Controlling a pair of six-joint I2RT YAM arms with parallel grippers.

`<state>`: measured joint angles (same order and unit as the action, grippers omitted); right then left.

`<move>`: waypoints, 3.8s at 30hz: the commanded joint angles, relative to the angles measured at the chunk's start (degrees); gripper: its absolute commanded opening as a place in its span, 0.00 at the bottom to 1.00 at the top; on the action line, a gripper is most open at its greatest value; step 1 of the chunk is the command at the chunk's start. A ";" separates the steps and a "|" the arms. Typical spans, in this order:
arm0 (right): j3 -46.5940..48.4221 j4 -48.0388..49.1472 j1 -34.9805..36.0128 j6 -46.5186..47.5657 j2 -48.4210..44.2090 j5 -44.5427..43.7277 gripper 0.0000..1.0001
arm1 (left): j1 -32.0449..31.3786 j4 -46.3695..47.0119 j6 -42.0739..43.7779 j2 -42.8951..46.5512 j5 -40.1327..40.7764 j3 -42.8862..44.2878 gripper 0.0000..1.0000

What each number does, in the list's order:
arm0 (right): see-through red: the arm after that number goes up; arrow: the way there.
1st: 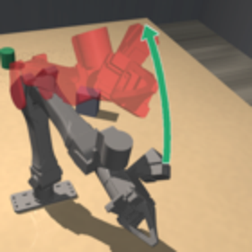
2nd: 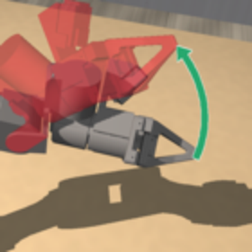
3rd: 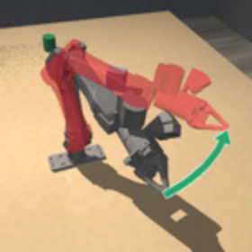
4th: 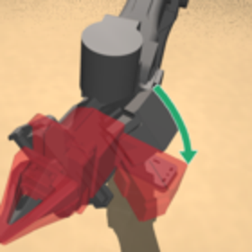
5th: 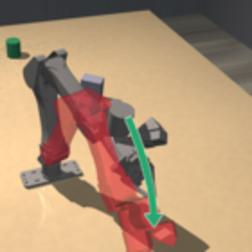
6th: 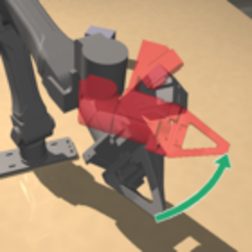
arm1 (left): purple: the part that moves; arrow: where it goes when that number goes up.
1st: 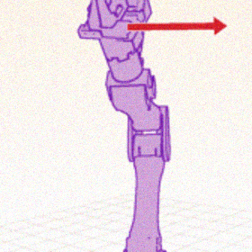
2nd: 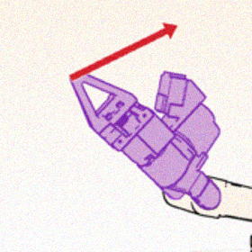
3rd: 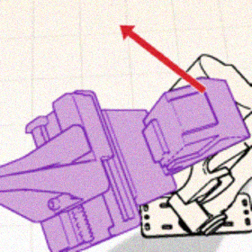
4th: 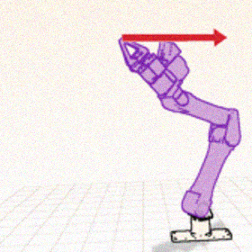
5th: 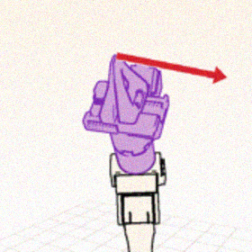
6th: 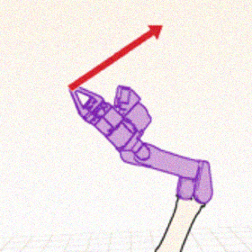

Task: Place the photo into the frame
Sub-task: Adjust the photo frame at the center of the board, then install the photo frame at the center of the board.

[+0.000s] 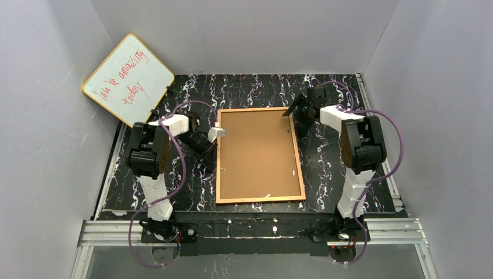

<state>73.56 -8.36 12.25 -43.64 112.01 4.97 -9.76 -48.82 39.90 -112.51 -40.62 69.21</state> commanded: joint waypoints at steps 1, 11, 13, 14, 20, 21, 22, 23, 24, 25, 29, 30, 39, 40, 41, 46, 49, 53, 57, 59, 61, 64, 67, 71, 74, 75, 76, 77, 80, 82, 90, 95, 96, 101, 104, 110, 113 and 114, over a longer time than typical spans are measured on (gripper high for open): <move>4.58 2.62 0.39 -5.58 6.14 10.63 0.83 | -3.44 4.41 1.99 1.16 6.23 -3.53 0.10; 41.89 -7.88 10.77 -2.71 26.95 21.29 0.85 | -16.53 8.93 -4.16 -1.73 4.10 -0.61 0.13; 50.96 -13.43 11.86 -0.06 30.75 20.95 0.87 | -19.34 8.72 -5.25 -2.27 2.97 0.96 0.19; 54.68 -15.69 11.64 1.11 31.75 20.27 0.90 | -20.25 7.98 -5.42 -2.29 2.08 1.90 0.25; 46.65 -15.85 6.31 6.01 21.88 12.12 0.99 | -17.66 -9.55 2.25 0.65 -1.91 8.96 0.60; 44.00 -14.94 5.30 6.06 19.24 11.11 0.99 | -16.08 -12.56 3.66 1.51 -2.94 10.17 0.63; 42.03 -14.80 4.35 6.21 16.90 9.95 0.99 | -14.20 -16.08 6.22 1.99 -3.67 12.72 0.68; 40.48 -15.65 3.46 6.48 14.71 7.25 0.99 | -12.47 -20.34 8.83 2.11 -3.98 15.19 0.73; 39.19 -17.05 2.58 6.50 12.62 5.19 0.99 | -10.70 -23.90 11.10 1.68 -3.95 18.38 0.74; 37.61 -18.37 1.72 5.90 10.56 3.38 0.99 | -8.65 -26.61 12.32 1.24 -3.77 21.46 0.74; 21.57 -18.99 -1.19 3.76 -1.46 1.57 0.99 | -0.58 -22.72 6.40 -3.55 0.62 32.98 0.70; 17.36 -18.99 -1.71 3.76 -4.62 1.61 0.99 | 1.25 -19.63 3.72 -5.47 1.92 35.77 0.70; -17.80 -18.99 -2.74 3.76 -33.14 6.70 0.99 | 5.36 -6.38 -8.07 -24.01 13.96 54.45 0.53; -20.55 -18.99 -2.68 3.76 -35.71 7.27 0.99 | 5.36 -4.94 -8.84 -24.60 14.70 53.97 0.51; -23.23 -18.99 -2.67 3.76 -37.92 7.92 0.99 | 5.41 -3.33 -9.61 -24.88 15.48 53.29 0.49; -31.97 -18.99 -2.70 3.76 -44.42 9.89 0.99 | 6.24 2.87 -12.33 -24.76 16.49 48.22 0.36; -35.04 -18.99 -2.67 3.76 -44.48 11.09 0.99 | 6.83 3.07 -12.21 -24.86 14.57 46.42 0.33; -36.84 -18.99 -2.74 3.76 -40.39 11.00 0.99 | 6.86 2.59 -10.73 -23.86 13.19 42.39 0.30; -37.72 -18.99 -3.20 3.76 -34.41 11.69 0.99 | 6.86 2.63 -9.05 -21.57 12.19 36.24 0.26; -37.42 1.91 -3.72 2.99 -32.40 12.41 0.99 | 6.86 2.67 -7.67 -19.92 11.81 32.72 0.25; -36.28 6.74 -4.84 -3.95 -30.54 13.14 1.00 | 6.86 2.56 -6.16 -18.26 11.14 29.02 0.24; -33.23 7.73 -6.40 -4.03 -27.46 13.49 1.00 | 6.86 1.87 -3.50 -16.12 10.02 23.70 0.22; -28.94 7.59 -7.70 -3.34 -23.69 13.31 1.00 | 6.85 -0.44 -0.30 -15.15 8.76 20.37 0.22; -23.03 6.26 -8.96 -2.24 -18.97 12.32 1.00 | 6.58 -6.60 5.88 -13.63 6.06 16.12 0.22; -17.35 4.75 -9.83 -1.10 -14.27 12.60 1.00 | 5.72 -10.55 10.40 -10.42 4.32 11.34 0.23; -15.70 4.46 -10.01 -0.88 -12.88 12.85 1.00 | 5.39 -11.58 11.64 -9.85 3.51 9.73 0.23; -14.32 4.36 -10.13 -0.80 -11.53 13.03 1.00 | 4.98 -12.63 12.81 -8.84 2.89 8.12 0.24; -12.97 4.18 -10.26 -0.69 -10.21 13.30 1.00 | 4.60 -13.51 13.81 -8.07 2.29 6.88 0.25; -8.15 2.05 -10.55 0.13 -6.18 13.99 0.95 | 4.14 -15.17 15.40 -6.33 -0.50 3.36 0.26; -5.47 0.03 -10.66 0.51 -4.97 12.87 0.93 | 4.22 -15.65 15.13 -5.36 -0.93 2.99 0.27; -2.81 -4.59 -10.30 1.50 -15.01 3.25 0.86 | 9.63 -9.08 1.33 -1.54 -1.84 5.65 0.33; -8.64 -0.37 -3.62 -1.20 -21.81 7.71 0.83 | 9.67 -3.77 -5.63 -2.42 -6.07 5.26 0.45; -9.94 1.14 -1.12 -1.97 -22.23 9.13 0.83 | 9.67 -2.65 -7.04 -3.08 -6.28 5.40 0.45; -14.75 10.57 12.07 -7.98 -20.63 13.54 0.81 | 8.38 1.47 -11.23 -5.18 -5.90 5.51 0.44; -13.81 13.56 18.54 -9.96 -17.31 14.13 0.81 | 7.69 4.75 -14.12 -5.37 -4.59 4.80 0.39; -9.17 16.43 25.57 -12.13 -9.68 15.86 0.78 | 7.51 7.31 -16.57 -5.49 -3.60 4.08 0.25; -6.42 17.67 28.15 -13.31 -5.60 17.73 0.76 | 7.42 7.70 -16.83 -5.73 -3.04 3.87 0.21; -5.37 18.02 28.89 -13.39 -4.31 18.11 0.75 | 7.46 7.83 -16.95 -5.72 -2.62 3.76 0.20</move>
<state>62.74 4.32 38.72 -54.81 104.44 20.36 -1.85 -46.22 22.98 -116.86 -46.96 73.95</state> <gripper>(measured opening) 0.769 0.226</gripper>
